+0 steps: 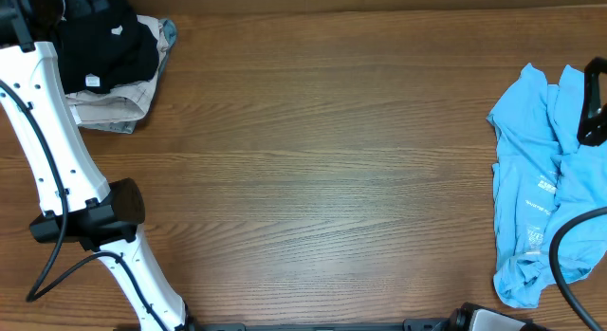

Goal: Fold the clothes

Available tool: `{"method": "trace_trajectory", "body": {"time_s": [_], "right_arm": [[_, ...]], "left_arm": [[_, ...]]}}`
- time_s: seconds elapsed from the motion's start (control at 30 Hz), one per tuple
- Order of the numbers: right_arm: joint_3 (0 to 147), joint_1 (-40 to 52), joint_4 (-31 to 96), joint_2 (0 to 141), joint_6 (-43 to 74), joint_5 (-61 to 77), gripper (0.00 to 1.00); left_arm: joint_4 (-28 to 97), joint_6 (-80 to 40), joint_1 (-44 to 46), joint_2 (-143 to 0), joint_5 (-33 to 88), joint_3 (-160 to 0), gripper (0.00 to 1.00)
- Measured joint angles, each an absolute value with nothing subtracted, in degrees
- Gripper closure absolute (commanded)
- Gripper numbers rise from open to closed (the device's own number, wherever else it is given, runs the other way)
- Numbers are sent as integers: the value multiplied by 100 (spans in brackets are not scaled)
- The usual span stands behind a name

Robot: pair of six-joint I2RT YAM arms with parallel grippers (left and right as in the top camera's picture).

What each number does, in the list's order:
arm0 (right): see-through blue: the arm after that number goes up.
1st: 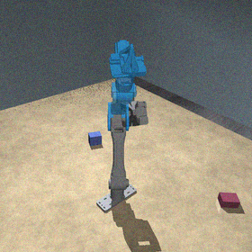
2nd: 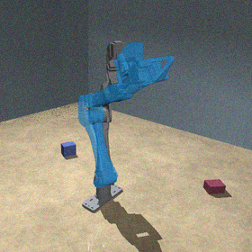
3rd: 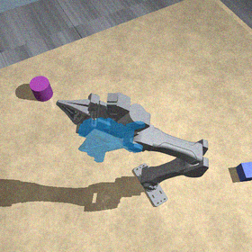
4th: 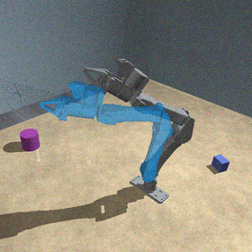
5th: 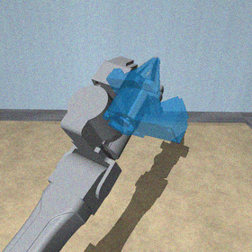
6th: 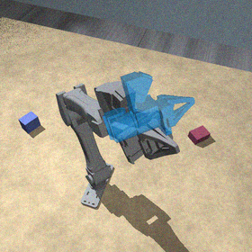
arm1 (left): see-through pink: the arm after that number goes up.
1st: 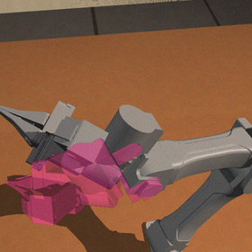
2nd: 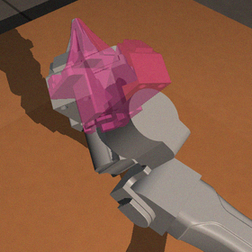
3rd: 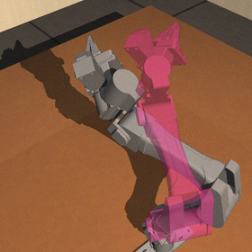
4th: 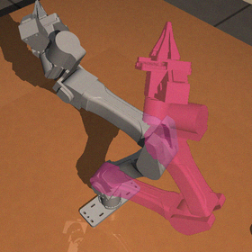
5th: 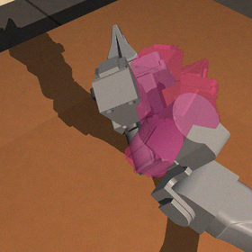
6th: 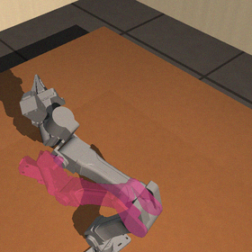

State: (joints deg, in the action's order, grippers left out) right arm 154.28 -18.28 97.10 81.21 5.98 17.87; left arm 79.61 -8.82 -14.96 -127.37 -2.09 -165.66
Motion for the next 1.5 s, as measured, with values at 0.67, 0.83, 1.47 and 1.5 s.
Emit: {"method": "trace_trajectory", "body": {"time_s": [0.67, 0.83, 1.47, 1.5], "right_arm": [[9032, -521, 4947, 5566, 593, 1035, 0], [6412, -471, 3094, 4268, 596, 963, 0], [945, 419, -377, 847, 598, 794, 0], [919, 419, -445, 768, 596, 792, 0]], "left_arm": [[7970, -882, -1496, -12737, -191, -16566, 0], [7970, -882, -1496, -12737, -189, -16566, 0], [7972, -882, -1496, -12737, -189, -16566, 0], [7970, -882, -1496, -12737, -189, -16566, 0]]}}
